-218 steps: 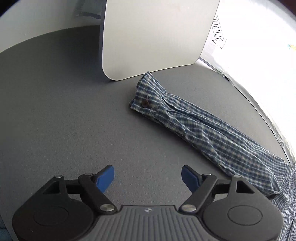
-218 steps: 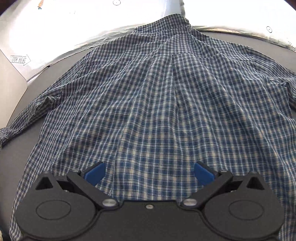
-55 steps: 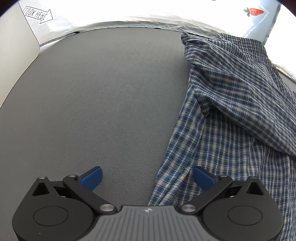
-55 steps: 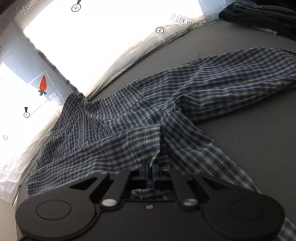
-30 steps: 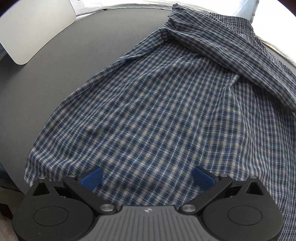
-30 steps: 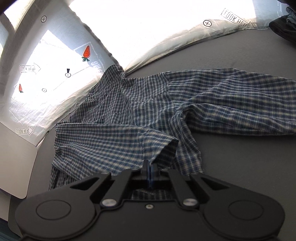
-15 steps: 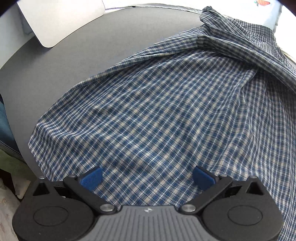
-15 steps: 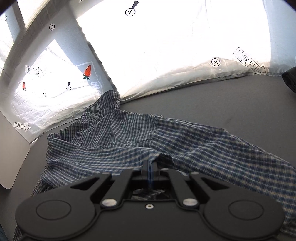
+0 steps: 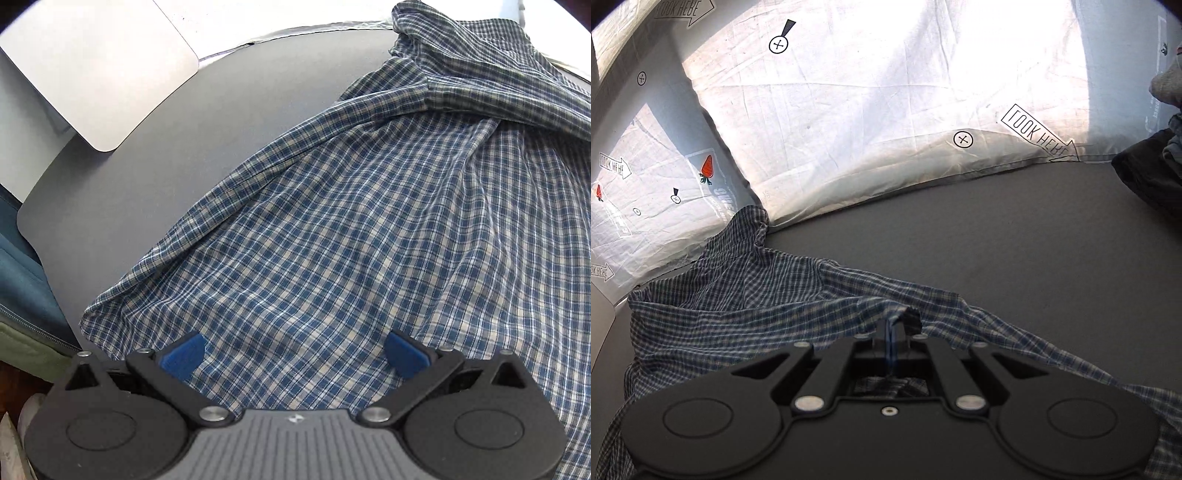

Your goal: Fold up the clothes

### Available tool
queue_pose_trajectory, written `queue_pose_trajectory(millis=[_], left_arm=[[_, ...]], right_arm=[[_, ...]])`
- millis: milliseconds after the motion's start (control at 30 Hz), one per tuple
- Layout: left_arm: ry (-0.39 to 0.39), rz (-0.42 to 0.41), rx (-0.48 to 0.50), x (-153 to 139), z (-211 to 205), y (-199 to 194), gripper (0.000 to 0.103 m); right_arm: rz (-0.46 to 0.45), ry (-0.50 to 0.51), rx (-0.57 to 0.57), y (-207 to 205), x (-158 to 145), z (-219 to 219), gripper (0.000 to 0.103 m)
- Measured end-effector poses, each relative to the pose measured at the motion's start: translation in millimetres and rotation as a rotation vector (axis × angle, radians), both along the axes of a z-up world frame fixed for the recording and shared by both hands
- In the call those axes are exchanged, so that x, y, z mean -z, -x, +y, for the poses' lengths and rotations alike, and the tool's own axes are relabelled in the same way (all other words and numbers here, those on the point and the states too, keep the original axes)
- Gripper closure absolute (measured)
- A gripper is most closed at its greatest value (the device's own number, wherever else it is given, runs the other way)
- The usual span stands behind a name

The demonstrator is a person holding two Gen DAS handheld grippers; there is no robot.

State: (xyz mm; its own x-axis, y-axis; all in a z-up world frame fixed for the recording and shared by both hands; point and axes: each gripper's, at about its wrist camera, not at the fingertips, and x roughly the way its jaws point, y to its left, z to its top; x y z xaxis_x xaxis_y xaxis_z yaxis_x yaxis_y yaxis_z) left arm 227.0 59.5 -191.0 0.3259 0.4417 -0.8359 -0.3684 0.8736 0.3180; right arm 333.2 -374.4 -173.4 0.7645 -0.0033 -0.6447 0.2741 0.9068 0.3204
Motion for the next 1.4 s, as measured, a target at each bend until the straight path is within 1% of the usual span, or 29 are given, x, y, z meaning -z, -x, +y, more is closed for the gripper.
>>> queue_pose_trajectory(millis=[167, 267, 367, 433, 467, 500, 533, 567, 600, 633, 700, 800, 900, 967, 1067, 1167, 1267, 1400], left_arm=[[-0.005, 0.005, -0.009, -0.5, -1.8, 1.1, 0.000], [-0.011, 0.008, -0.007, -1.8, -2.5, 1.7, 0.000], [0.001, 0.005, -0.011, -3.6, -0.9, 3.2, 0.000], [0.021, 0.001, -0.019, -4.9, 1.9, 4.4, 0.000], [0.037, -0.002, -0.026, -5.1, 4.4, 4.9, 0.000], [0.060, -0.005, -0.036, -5.3, 8.1, 5.8, 0.000], [0.084, -0.009, -0.044, -5.3, 11.8, 6.9, 0.000], [0.110, -0.014, -0.051, -5.2, 16.0, 8.1, 0.000], [0.137, -0.019, -0.058, -5.2, 20.5, 9.3, 0.000], [0.166, -0.026, -0.065, -4.8, 25.3, 11.0, 0.000], [0.232, -0.043, -0.077, -3.3, 35.8, 14.9, 0.000], [0.303, -0.063, -0.064, -0.9, 48.6, 20.8, 0.000], [0.287, -0.086, 0.007, -1.4, 44.6, 27.5, 0.000], [0.275, -0.103, 0.069, -3.0, 43.6, 33.3, 0.000], [0.282, -0.122, 0.164, -9.7, 53.3, 43.4, 0.000], [0.276, -0.148, 0.229, -16.9, 79.1, 43.4, 0.000], [0.264, -0.147, 0.244, -15.3, 115.1, 36.9, 0.000], [0.242, -0.167, 0.259, -13.5, 166.7, 23.4, 0.000]], right_arm=[[0.019, 0.027, 0.057, 0.8, 7.1, -19.4, 0.102], [0.083, 0.061, 0.075, 0.0, 20.9, -26.5, 0.102], [0.154, 0.026, 0.088, 0.2, 37.0, -29.3, 0.101], [0.172, 0.016, 0.102, 4.1, 38.8, -27.8, 0.099], [0.173, 0.014, 0.121, 7.9, 36.4, -26.6, 0.097], [0.174, 0.011, 0.138, 12.1, 33.7, -25.2, 0.090], [0.175, 0.007, 0.151, 16.7, 30.8, -23.4, 0.086], [0.175, 0.003, 0.164, 21.4, 27.8, -21.6, 0.079], [0.175, -0.001, 0.177, 26.0, 24.8, -19.8, 0.076], [0.173, -0.007, 0.188, 31.5, 21.6, -16.9, 0.076], [0.161, -0.023, 0.195, 43.9, 15.3, -6.8, 0.069], [0.137, -0.045, 0.200, 64.8, 6.1, 16.3, 0.064], [0.126, -0.074, 0.186, 80.1, 3.2, 44.2, 0.062], [0.127, -0.078, 0.167, 87.0, 3.3, 71.7, 0.062], [0.128, -0.084, 0.138, 97.3, 3.6, 113.0, 0.062], [0.135, -0.103, 0.123, 105.6, 7.6, 155.9, 0.063], [0.158, -0.140, 0.113, 110.7, 17.4, 206.6, 0.063], [0.175, -0.155, 0.085, 108.3, 22.2, 268.4, 0.063]])
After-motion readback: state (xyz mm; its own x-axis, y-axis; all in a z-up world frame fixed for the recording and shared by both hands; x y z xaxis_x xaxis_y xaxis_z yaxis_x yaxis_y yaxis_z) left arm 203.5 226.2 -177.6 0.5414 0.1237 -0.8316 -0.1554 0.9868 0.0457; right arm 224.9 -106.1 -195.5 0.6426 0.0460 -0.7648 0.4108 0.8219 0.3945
